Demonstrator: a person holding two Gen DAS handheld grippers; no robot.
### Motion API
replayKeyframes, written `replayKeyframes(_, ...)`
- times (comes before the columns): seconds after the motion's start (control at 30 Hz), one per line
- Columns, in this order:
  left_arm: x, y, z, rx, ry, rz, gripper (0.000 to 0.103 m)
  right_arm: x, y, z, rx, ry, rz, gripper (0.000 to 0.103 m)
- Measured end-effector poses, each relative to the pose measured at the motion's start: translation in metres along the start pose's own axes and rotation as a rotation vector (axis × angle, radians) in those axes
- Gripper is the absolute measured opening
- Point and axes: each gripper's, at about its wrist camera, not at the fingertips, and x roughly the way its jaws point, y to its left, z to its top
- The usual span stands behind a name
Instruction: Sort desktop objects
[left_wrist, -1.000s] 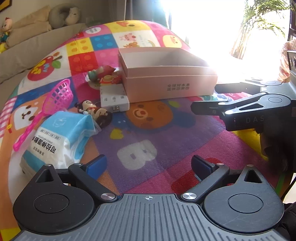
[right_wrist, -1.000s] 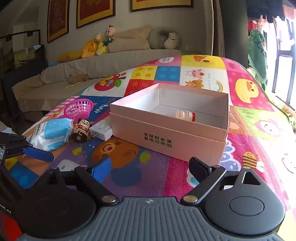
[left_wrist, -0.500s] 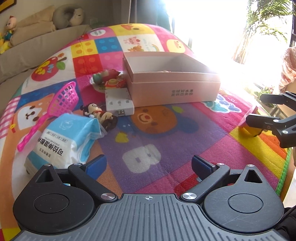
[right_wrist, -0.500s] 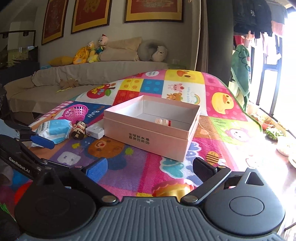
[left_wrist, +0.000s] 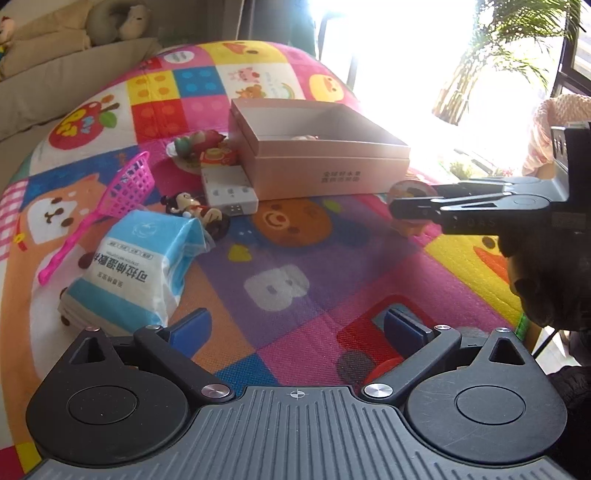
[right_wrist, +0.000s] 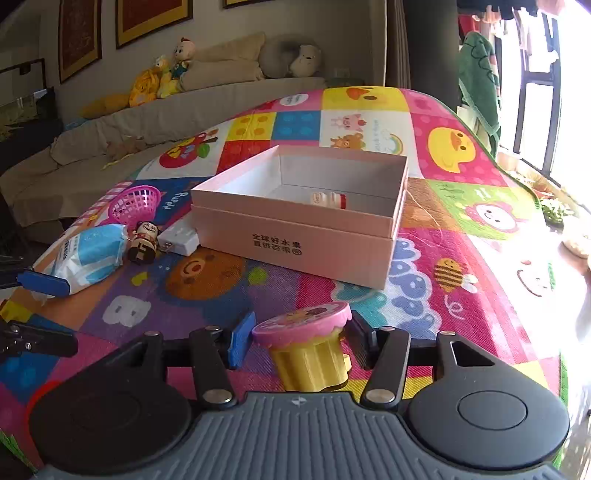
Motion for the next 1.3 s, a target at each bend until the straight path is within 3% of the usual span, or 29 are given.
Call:
replayKeyframes(0.2,-0.004,-0.021,-0.009,0.128,0.085,-0.042,0.102,0.024,0.012,0.023,-0.036,-0.017,0.024,0.053)
replayKeyframes(0.37,-0.009,-0.04,-0.019,0.228,0.114,-0.046,0.102,0.025,0.009,0.023,-0.02,-0.016,0.043,0.067)
replayKeyframes(0.5,-0.003,-0.044,-0.016,0.249,0.102,-0.021,0.103,0.021,0.008,0.017,-0.018,-0.004,0.038,0.072)
replayKeyframes(0.6,0.003,-0.04,-0.008,0.257,0.085,0.035,0.103,0.017,0.005,0.013,-0.021,-0.003,0.022,0.075)
replayKeyframes(0.83,0.021,-0.025,0.009,0.27,0.013,0.301,0.103,0.014,0.003,0.008,-0.027,0.003,-0.001,0.08)
replayKeyframes(0.9,0.022,-0.018,0.012,0.235,-0.009,0.341,0.103,0.014,0.006,0.006,-0.037,0.003,-0.004,0.08)
replayKeyframes(1.0,0.009,-0.006,0.015,0.16,-0.036,0.3,0.103,0.013,0.009,0.005,-0.047,0.003,-0.005,0.08)
replayKeyframes(1.1,-0.003,0.006,0.014,0.104,-0.057,0.307,0.103,0.006,0.013,0.006,-0.068,0.011,0.03,0.08)
replayKeyframes(1.2,-0.009,0.019,0.013,0.026,-0.048,0.303,0.103,-0.007,0.022,0.006,-0.103,0.019,0.141,0.08)
replayKeyframes(1.3,-0.016,0.023,0.009,-0.012,-0.02,0.177,0.103,-0.016,0.033,0.004,-0.147,0.043,0.268,0.081)
